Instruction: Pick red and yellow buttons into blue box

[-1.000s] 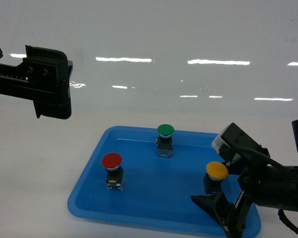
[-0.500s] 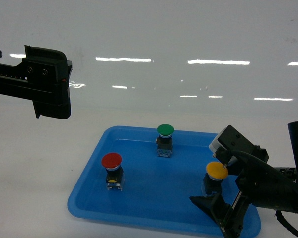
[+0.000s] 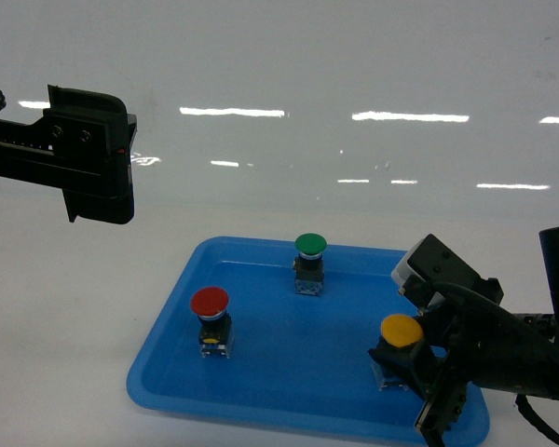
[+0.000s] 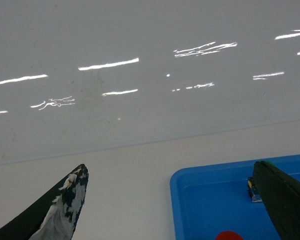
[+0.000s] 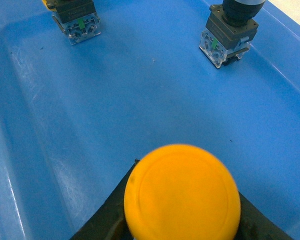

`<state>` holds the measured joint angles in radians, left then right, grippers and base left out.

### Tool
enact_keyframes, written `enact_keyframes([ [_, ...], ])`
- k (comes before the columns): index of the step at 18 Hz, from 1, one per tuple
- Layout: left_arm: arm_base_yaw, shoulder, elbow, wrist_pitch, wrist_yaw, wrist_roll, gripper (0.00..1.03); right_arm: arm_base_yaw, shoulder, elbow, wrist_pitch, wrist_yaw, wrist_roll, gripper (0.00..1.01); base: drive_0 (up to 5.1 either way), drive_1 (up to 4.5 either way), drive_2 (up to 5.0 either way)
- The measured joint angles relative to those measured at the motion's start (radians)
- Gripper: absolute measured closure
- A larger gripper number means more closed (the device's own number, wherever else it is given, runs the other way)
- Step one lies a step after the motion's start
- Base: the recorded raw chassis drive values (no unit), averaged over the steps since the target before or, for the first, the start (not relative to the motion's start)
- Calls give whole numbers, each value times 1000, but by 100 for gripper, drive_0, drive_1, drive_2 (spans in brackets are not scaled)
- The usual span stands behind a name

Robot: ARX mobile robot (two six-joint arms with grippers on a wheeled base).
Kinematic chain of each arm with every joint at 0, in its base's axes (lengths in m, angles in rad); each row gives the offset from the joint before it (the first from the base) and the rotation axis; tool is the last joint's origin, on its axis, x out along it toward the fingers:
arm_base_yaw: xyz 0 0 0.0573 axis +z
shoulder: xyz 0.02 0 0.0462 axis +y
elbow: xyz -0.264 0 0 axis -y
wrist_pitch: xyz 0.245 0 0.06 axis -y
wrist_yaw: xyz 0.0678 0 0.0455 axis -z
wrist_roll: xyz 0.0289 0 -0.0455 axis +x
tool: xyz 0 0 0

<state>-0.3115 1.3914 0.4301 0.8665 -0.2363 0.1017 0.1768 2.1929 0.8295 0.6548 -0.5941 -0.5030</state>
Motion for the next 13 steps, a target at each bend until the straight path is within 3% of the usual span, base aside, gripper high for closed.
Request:
enact_keyframes([
  [2, 0, 0, 0, 0, 0, 0, 5, 0, 0, 0, 2, 0, 0, 71, 0, 0, 0],
  [7, 0, 0, 0, 0, 0, 0, 5, -23, -14, -12, 5, 0, 13, 71, 0, 0, 0],
  [13, 0, 0, 0, 0, 0, 0, 5, -113, -243, -92, -27, -24, 109, 71, 0, 0, 0],
])
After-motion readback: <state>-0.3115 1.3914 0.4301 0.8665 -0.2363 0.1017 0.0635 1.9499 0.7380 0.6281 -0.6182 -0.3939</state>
